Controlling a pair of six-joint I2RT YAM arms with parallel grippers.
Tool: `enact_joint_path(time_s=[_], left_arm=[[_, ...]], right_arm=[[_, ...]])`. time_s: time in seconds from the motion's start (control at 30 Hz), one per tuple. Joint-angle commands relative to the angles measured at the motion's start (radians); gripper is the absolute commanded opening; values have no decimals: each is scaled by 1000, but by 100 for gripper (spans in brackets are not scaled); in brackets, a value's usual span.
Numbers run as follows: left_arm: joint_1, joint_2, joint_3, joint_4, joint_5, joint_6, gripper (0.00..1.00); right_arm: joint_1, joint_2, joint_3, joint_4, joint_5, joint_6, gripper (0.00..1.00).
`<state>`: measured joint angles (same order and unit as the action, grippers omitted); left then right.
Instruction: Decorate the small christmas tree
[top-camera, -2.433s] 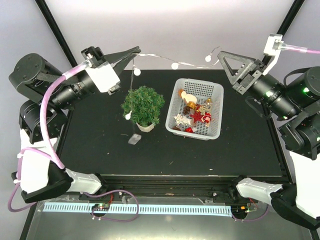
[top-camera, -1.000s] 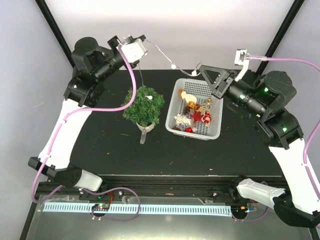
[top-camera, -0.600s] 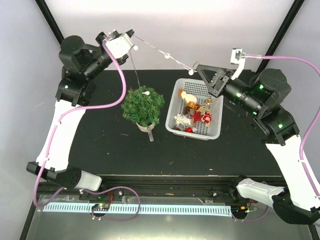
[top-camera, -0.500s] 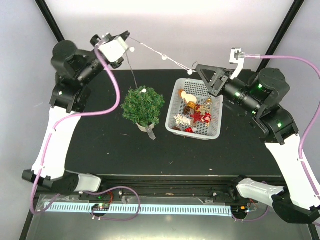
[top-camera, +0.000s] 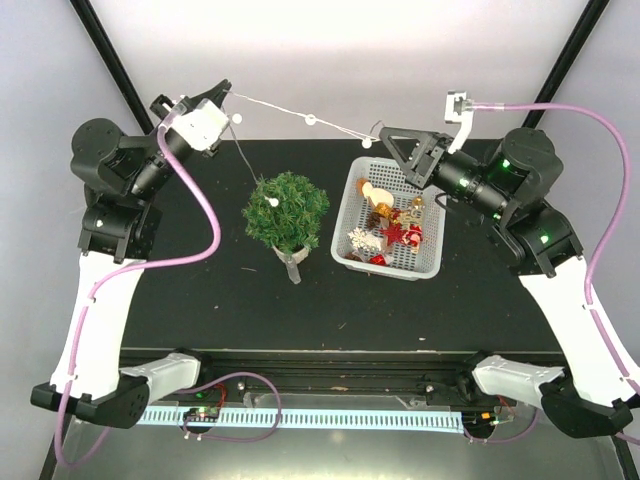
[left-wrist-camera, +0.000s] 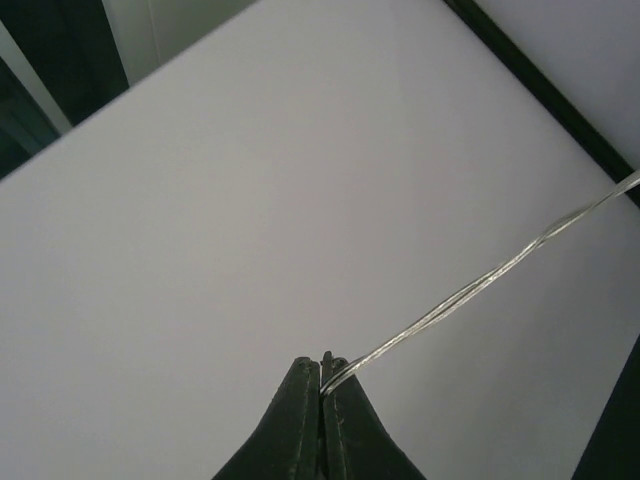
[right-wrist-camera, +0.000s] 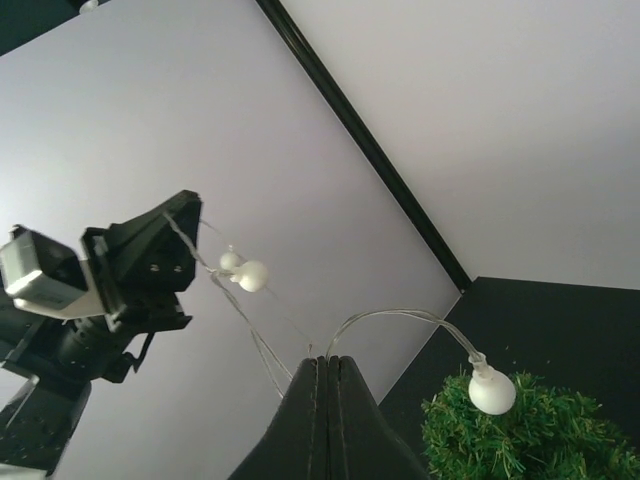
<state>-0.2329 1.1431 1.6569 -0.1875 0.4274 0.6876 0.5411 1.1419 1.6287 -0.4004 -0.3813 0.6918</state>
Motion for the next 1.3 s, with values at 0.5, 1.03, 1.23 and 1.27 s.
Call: enact_joint_path(time_s=[0.5,1.03,1.23,1.27], left_arm=[[293,86,-94,156,7,-189,2],[381,-45,-293,188,89,-249,2],[380,-39,-282,173,112,-226,2],[380,-36,-278,165,123,-221,2]], right_arm=[[-2,84,112,-31,12,-16,1],[-11,203,113,-15,-59,-17,1],[40,343,296,-226,-135,-146,5],[64,366,331,-264,-132,-174,11]])
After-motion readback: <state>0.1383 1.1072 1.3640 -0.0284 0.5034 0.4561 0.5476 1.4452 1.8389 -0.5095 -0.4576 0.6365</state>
